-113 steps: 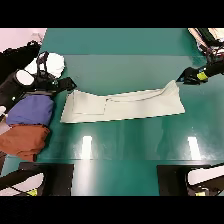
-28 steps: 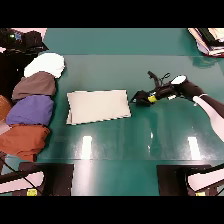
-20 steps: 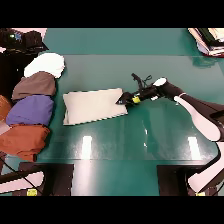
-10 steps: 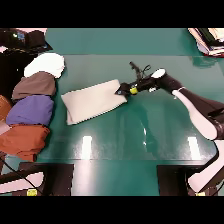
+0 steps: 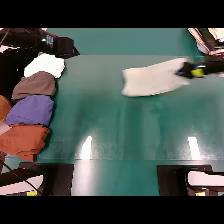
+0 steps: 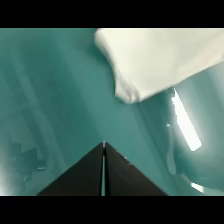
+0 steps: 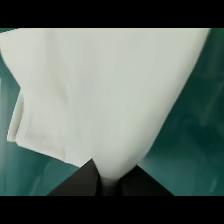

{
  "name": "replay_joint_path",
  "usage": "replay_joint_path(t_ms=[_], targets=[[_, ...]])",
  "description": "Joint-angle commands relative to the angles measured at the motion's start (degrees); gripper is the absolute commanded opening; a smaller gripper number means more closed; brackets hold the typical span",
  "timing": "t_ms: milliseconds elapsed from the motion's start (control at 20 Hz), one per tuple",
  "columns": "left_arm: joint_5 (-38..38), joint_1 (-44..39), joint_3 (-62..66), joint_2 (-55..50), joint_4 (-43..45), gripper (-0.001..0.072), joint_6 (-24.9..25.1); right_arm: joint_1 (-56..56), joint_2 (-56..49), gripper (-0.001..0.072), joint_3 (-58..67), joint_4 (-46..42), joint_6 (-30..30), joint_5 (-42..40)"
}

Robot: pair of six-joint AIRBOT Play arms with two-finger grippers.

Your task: Fold the shirts.

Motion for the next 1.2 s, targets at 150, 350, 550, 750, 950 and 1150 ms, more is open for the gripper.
replay_joint_path(t_ms=[150,350,550,750,950,1150], targets=[[2.1,-2.1,0.0,-0.2,0.0,0.0023,-0.2,-30.9,14.2,0.0013,-14.3,-4.9,6.4,-6.3],[2.2,-2.1,0.0,-0.6,0.0,0.0023,-0.4,-42.7,18.4,0.0013,-23.5,-4.9,6.8,-7.0],[2.6,-2.1,0.0,-0.6,0.0,0.0023,-0.4,-45.5,20.7,0.0014,-31.1,-5.0,6.9,-6.4],[2.6,-2.1,0.0,-0.6,0.0,0.0023,-0.3,-45.6,21.6,0.0484,-32.9,-5.1,1.6,-3.0],[2.5,-2.1,0.0,-0.6,0.0,0.0023,-0.3,-48.3,21.6,0.0491,-26.3,-12.4,1.3,4.2],[2.6,-2.1,0.0,-0.6,-0.1,0.0023,-0.4,-45.2,21.6,0.0488,-18.5,-9.2,1.6,8.6]])
